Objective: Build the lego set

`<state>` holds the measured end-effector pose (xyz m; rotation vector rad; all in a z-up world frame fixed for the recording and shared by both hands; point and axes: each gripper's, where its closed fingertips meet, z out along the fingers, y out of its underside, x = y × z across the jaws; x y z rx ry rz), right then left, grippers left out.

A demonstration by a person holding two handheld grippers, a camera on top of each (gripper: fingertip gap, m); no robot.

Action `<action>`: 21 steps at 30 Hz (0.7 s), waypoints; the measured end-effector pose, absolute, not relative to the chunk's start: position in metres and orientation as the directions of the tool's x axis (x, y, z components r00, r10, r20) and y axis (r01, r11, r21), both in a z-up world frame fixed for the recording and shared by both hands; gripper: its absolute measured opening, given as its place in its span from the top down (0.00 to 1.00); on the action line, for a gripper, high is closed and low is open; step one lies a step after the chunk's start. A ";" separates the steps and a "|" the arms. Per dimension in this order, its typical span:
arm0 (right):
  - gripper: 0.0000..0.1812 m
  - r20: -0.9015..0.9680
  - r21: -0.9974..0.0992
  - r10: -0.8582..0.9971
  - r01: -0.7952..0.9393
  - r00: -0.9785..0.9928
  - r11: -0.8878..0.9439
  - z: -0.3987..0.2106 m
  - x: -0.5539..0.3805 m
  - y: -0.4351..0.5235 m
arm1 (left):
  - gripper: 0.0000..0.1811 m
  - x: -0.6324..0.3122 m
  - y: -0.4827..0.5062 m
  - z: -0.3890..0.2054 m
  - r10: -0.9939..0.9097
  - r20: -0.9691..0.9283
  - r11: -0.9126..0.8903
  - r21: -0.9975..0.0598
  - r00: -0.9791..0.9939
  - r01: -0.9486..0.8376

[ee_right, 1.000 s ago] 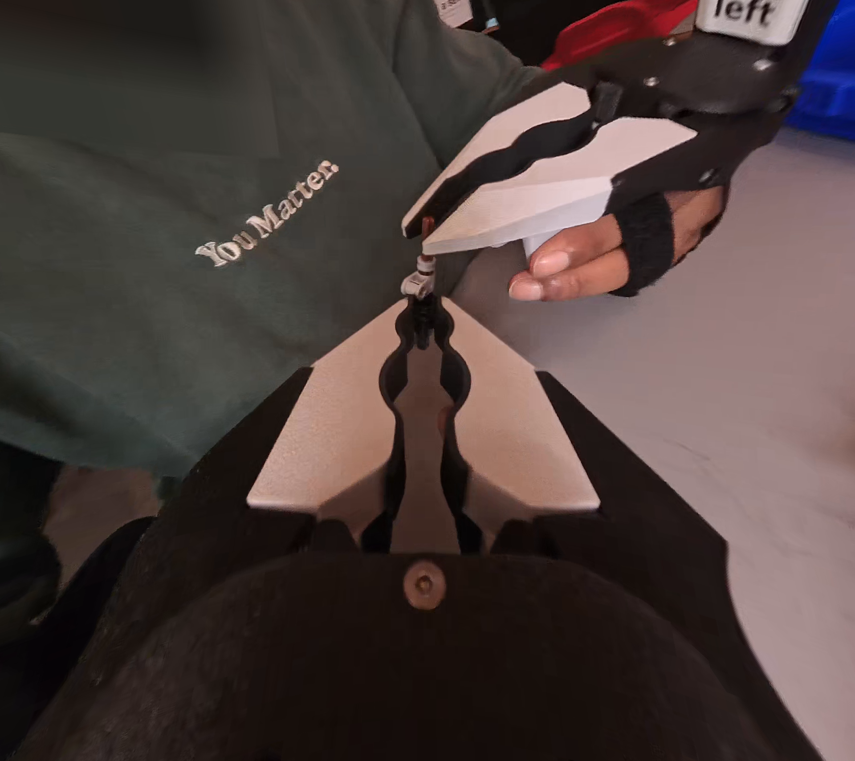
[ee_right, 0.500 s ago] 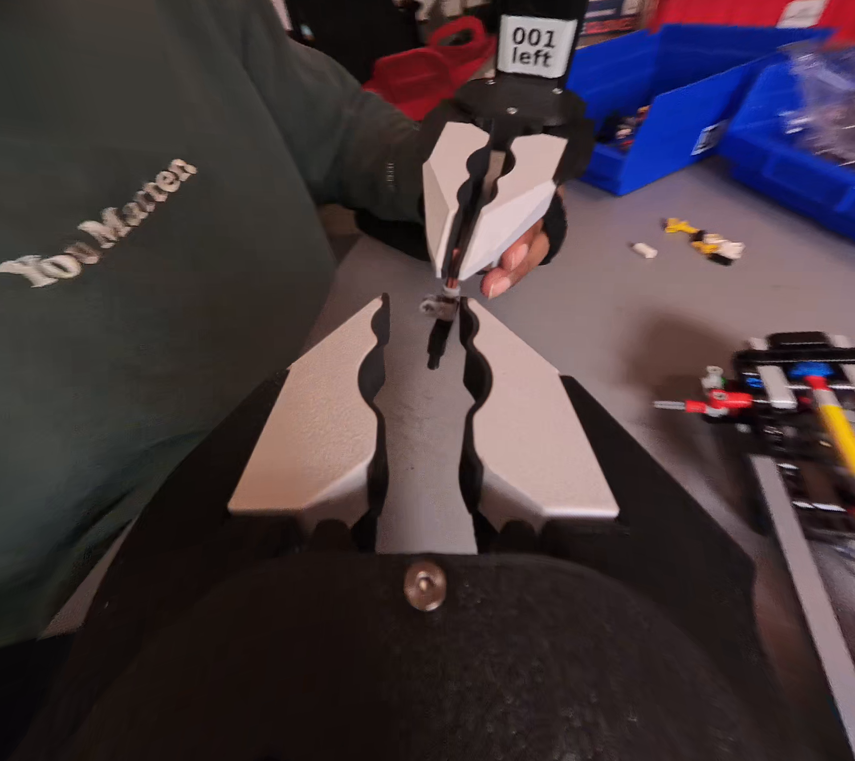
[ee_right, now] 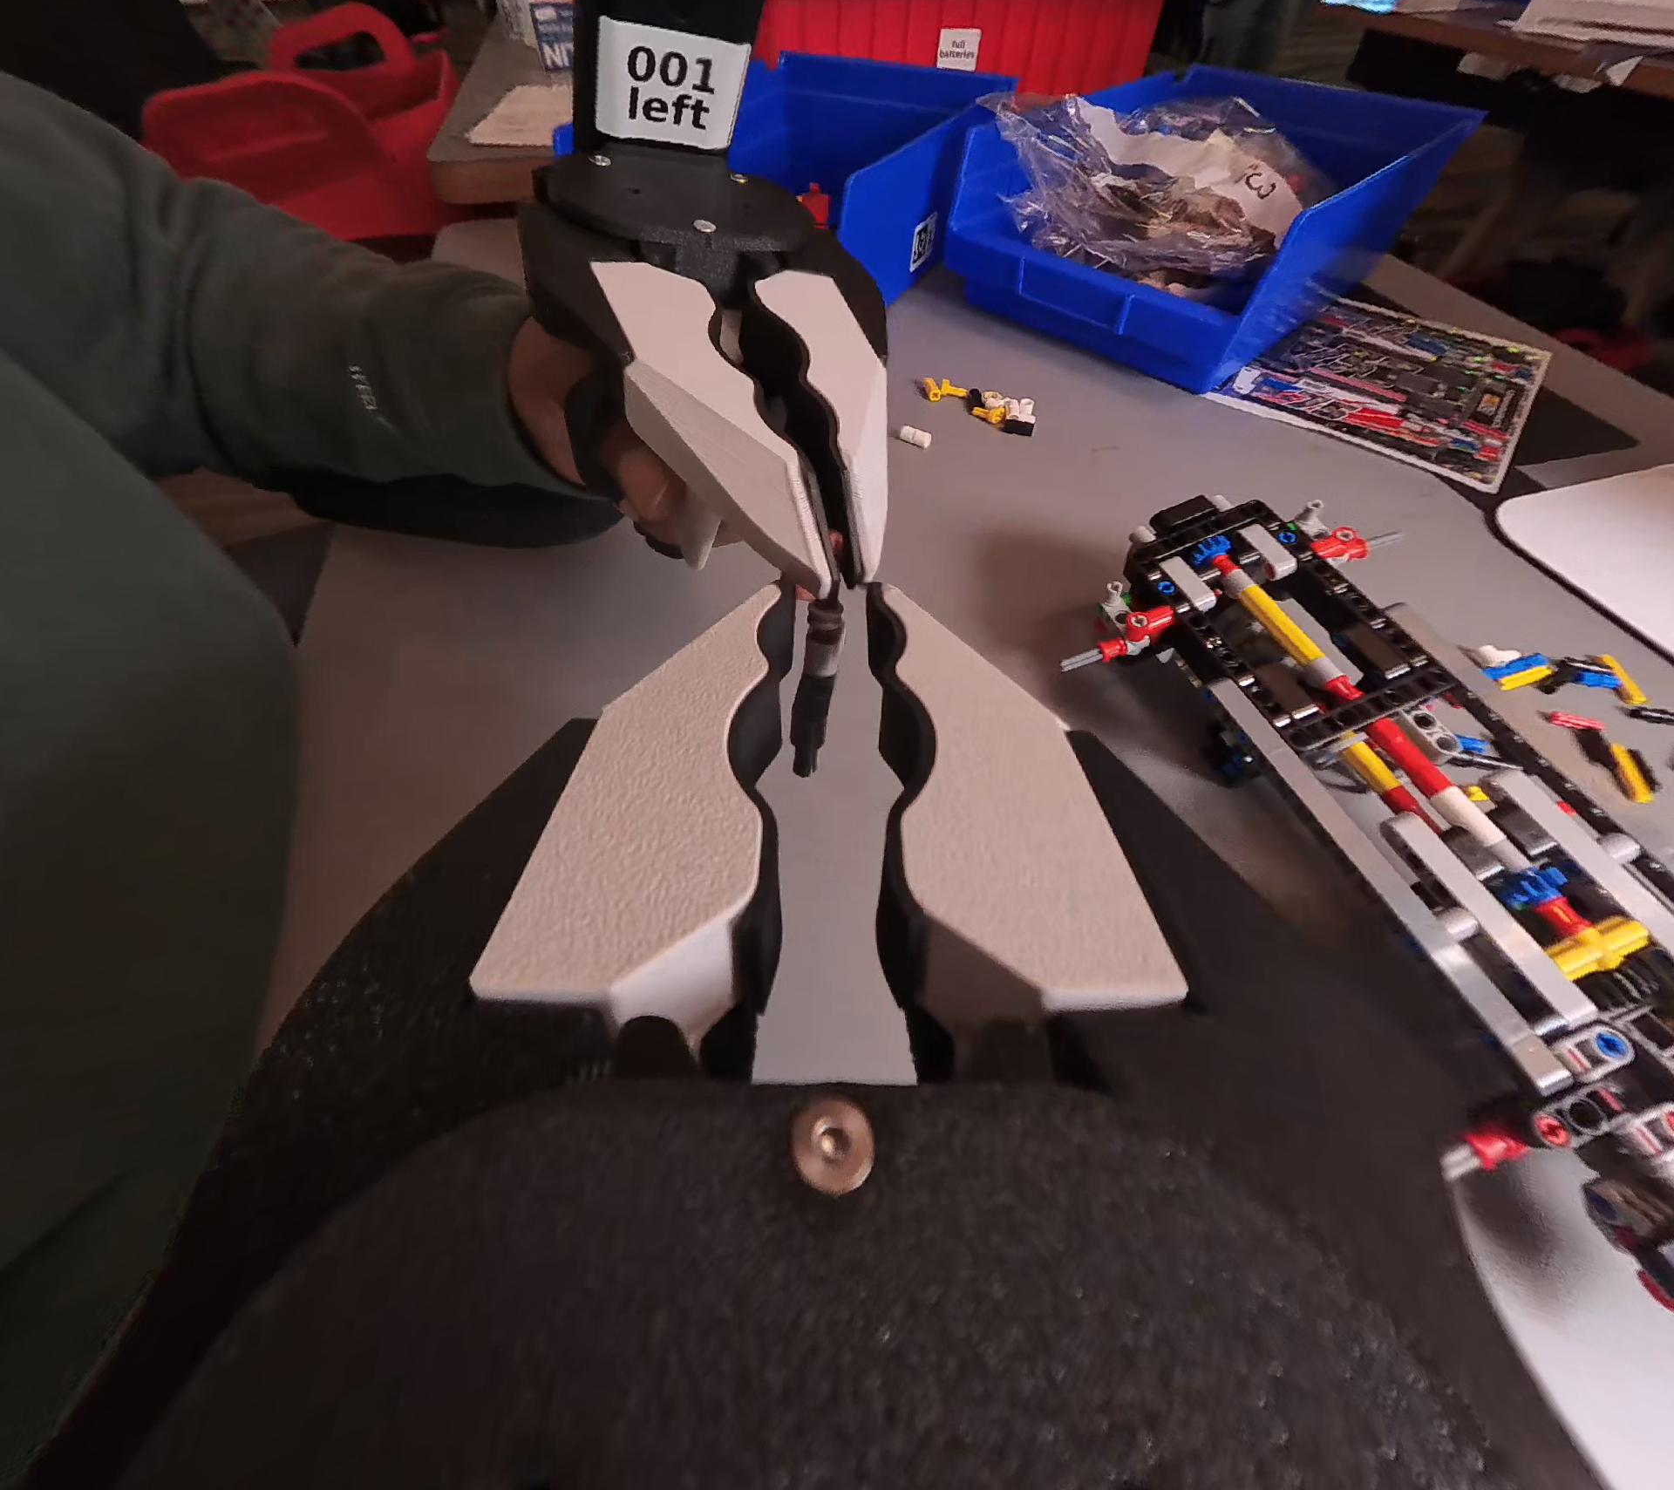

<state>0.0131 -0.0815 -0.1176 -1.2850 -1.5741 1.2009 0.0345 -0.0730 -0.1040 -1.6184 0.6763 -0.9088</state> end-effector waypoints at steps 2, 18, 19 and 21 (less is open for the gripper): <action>0.98 -0.045 -0.967 0.976 0.256 -0.212 0.011 -0.116 0.013 -0.082 | 0.99 0.032 -0.073 -0.102 -0.812 0.207 -0.227 -0.973 0.546 0.032; 0.98 -0.005 -0.936 0.971 0.342 -0.240 0.080 -0.149 0.013 -0.089 | 1.00 0.033 -0.078 -0.129 -0.816 0.255 -0.322 -0.946 0.519 -0.041; 0.98 -0.008 -0.936 0.971 0.345 -0.240 0.077 -0.152 0.014 -0.089 | 1.00 0.033 -0.078 -0.132 -0.815 0.261 -0.330 -0.943 0.517 -0.044; 0.98 -0.021 -0.933 0.970 0.352 -0.243 0.068 -0.155 0.014 -0.089 | 1.00 0.033 -0.078 -0.135 -0.814 0.273 -0.343 -0.938 0.513 -0.046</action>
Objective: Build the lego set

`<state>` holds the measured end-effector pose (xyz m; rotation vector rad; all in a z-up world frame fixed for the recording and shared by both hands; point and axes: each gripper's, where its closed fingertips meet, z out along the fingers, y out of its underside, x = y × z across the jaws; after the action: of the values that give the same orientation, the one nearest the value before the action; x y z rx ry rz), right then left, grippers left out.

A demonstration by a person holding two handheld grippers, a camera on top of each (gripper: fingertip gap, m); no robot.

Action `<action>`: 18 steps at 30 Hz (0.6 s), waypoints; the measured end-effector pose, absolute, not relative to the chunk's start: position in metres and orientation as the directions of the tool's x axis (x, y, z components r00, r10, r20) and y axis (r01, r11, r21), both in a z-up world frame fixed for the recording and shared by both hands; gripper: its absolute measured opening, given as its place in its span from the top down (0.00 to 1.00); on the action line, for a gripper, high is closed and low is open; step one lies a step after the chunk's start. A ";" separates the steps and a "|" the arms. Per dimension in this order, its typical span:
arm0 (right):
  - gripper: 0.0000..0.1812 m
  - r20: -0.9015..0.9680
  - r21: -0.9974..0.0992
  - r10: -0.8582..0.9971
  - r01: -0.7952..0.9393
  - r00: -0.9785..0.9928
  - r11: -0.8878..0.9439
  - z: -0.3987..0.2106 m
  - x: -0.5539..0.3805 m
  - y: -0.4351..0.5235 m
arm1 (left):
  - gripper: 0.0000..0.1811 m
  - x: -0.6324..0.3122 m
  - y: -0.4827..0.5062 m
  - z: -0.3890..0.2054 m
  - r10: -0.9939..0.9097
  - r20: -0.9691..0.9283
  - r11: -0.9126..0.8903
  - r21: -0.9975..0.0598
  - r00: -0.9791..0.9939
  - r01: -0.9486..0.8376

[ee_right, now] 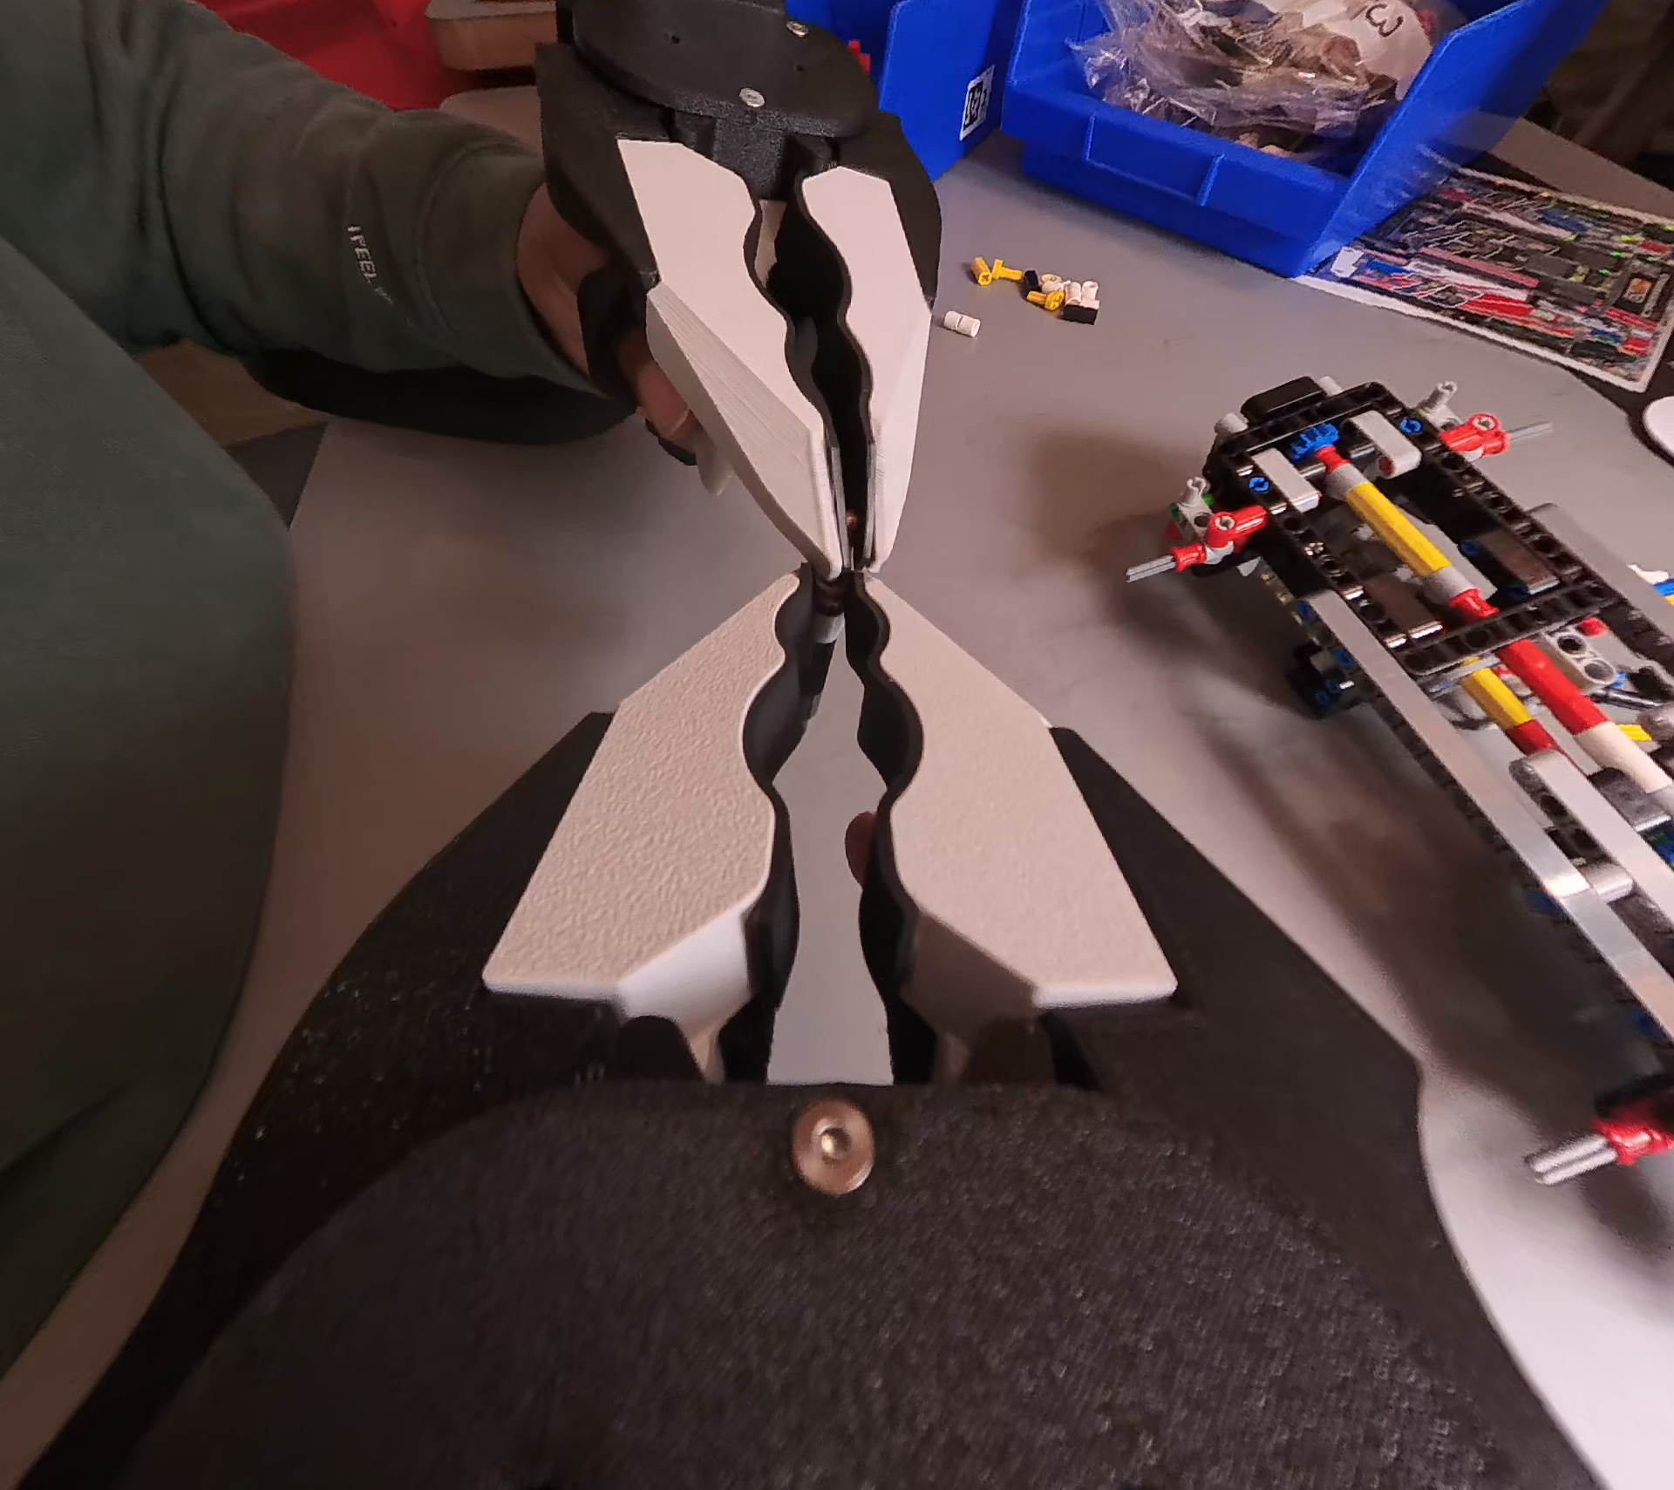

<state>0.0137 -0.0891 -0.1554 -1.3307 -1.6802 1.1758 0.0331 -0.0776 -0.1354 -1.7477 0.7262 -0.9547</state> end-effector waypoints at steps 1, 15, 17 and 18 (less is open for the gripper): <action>0.98 -0.033 -0.934 0.969 0.353 -0.244 0.057 -0.156 0.014 -0.089 | 1.00 0.033 -0.077 -0.137 -0.813 0.274 -0.346 -0.937 0.514 -0.047; 0.98 -0.126 -0.906 0.951 0.423 -0.283 0.006 -0.178 0.019 -0.091 | 1.00 0.037 -0.078 -0.158 -0.824 0.261 -0.373 -0.918 0.503 -0.134; 0.97 -0.114 -0.911 0.950 0.413 -0.290 0.017 -0.181 0.020 -0.090 | 0.99 0.039 -0.079 -0.164 -0.842 0.199 -0.337 -0.920 0.502 -0.201; 0.97 -0.115 -0.903 0.951 0.430 -0.288 0.021 -0.184 0.020 -0.090 | 0.99 0.040 -0.079 -0.166 -0.849 0.168 -0.320 -0.918 0.501 -0.234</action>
<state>0.0204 -0.0898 -0.1838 -1.4085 -1.7579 1.2365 0.0396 -0.0790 -0.1660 -1.8225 0.9056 -0.8374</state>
